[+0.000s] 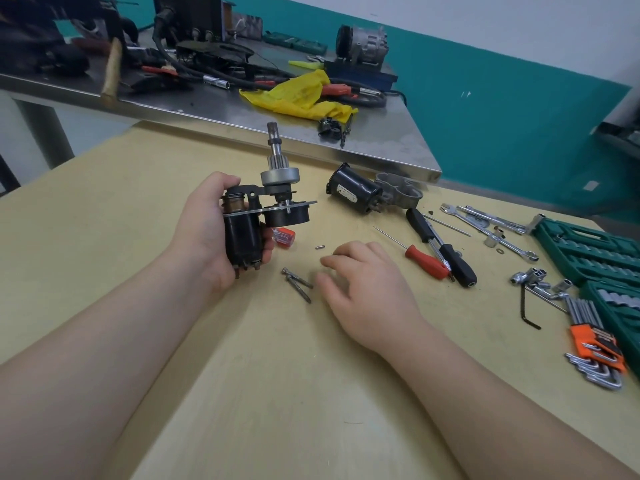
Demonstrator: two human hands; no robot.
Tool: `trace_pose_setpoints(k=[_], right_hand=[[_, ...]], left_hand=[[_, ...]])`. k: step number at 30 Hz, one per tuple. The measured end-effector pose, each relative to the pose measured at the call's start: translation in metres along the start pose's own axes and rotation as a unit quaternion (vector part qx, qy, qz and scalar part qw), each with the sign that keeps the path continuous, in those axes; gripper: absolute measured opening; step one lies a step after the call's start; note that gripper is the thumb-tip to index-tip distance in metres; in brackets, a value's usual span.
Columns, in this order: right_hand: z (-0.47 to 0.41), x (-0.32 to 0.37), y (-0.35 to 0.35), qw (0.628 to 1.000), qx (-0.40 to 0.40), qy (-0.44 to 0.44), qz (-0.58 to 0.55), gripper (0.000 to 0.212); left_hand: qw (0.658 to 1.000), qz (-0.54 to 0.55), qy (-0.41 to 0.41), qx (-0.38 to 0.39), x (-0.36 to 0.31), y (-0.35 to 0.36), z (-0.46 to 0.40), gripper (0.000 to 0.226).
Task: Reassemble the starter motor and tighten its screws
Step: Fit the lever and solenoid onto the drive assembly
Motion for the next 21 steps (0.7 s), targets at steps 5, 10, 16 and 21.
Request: trace_pose_setpoints(k=[5,10,16,21], right_hand=[[-0.008,0.035,0.023,0.992,0.062,-0.065,0.083,0.044],[-0.027,0.019,0.025,0.991,0.053,-0.049,0.112,0.037],[-0.063,0.0,0.005,0.994,0.05,-0.025,0.095,0.032],[-0.092,0.009,0.019,0.931,0.193,-0.112,0.288,0.02]], left_hand=[[1.0,0.002,0.001,0.001,-0.001,0.0,0.0,0.041],[1.0,0.013,0.007,0.004,-0.005,-0.002,0.0,0.04],[1.0,0.015,-0.01,-0.006,-0.004,-0.004,0.0,0.041],[1.0,0.017,-0.017,-0.006,-0.004,-0.004,0.001,0.042]])
Point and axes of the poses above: each hand's wrist, its own z-axis away from the middle knuckle, its own y-axis out of the palm, x = y × z, the point moved 7 cm from there along -z, towards the middle knuckle
